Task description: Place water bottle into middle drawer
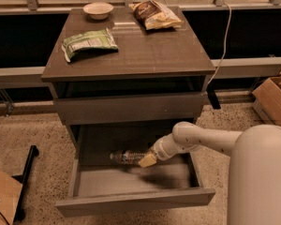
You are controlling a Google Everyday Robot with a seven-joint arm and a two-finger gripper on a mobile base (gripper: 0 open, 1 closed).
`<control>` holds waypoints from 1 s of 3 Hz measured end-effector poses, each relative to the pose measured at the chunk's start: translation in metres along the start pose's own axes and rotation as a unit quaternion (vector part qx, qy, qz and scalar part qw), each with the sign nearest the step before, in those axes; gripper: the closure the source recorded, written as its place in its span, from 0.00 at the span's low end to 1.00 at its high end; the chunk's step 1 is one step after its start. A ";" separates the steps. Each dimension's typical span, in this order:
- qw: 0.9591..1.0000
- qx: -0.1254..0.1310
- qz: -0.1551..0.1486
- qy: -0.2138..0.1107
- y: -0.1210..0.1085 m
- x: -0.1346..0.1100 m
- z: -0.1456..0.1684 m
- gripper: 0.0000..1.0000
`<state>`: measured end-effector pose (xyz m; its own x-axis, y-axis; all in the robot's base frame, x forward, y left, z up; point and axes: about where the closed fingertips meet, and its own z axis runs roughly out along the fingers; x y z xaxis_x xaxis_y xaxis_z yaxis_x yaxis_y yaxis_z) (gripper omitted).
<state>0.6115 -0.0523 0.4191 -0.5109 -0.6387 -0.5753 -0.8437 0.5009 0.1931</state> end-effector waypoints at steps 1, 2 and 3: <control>1.000 -0.013 0.014 0.013 0.002 0.017 0.019 0.38; 0.999 -0.030 0.025 0.010 0.010 0.026 0.024 0.15; 0.998 -0.056 0.032 0.004 0.023 0.030 0.026 0.00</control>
Offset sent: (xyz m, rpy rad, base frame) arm -0.0283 -0.0014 -0.0387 0.0542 0.1084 -0.0073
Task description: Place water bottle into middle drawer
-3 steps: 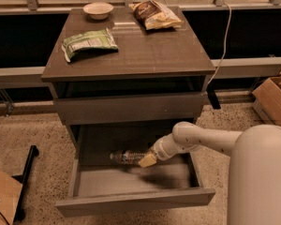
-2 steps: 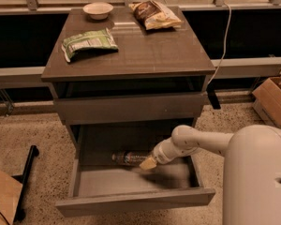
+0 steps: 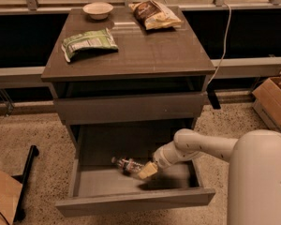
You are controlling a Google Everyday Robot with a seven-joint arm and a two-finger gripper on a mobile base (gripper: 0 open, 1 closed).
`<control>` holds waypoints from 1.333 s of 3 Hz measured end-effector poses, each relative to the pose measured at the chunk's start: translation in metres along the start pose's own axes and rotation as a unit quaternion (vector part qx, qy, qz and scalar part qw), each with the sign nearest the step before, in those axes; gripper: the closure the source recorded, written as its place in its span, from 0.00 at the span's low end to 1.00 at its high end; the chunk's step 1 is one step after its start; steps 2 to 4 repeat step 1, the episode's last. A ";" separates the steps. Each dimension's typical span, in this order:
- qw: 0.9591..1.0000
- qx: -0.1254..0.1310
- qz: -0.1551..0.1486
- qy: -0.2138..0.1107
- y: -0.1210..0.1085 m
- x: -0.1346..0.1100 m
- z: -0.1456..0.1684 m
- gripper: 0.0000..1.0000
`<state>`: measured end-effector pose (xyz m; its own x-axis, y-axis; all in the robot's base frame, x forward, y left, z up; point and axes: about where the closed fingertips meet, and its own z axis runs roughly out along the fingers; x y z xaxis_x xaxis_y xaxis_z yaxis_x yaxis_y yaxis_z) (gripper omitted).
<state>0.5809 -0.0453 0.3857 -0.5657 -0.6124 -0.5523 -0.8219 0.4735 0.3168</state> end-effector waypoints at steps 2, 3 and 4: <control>1.000 -0.001 0.000 0.001 0.001 0.000 0.000 0.00; 1.000 -0.001 0.000 0.001 0.001 0.000 0.000 0.00; 1.000 -0.001 0.000 0.001 0.001 0.000 0.000 0.00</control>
Offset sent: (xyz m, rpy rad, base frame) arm 0.0000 0.0000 0.0000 0.0000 0.0000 0.0000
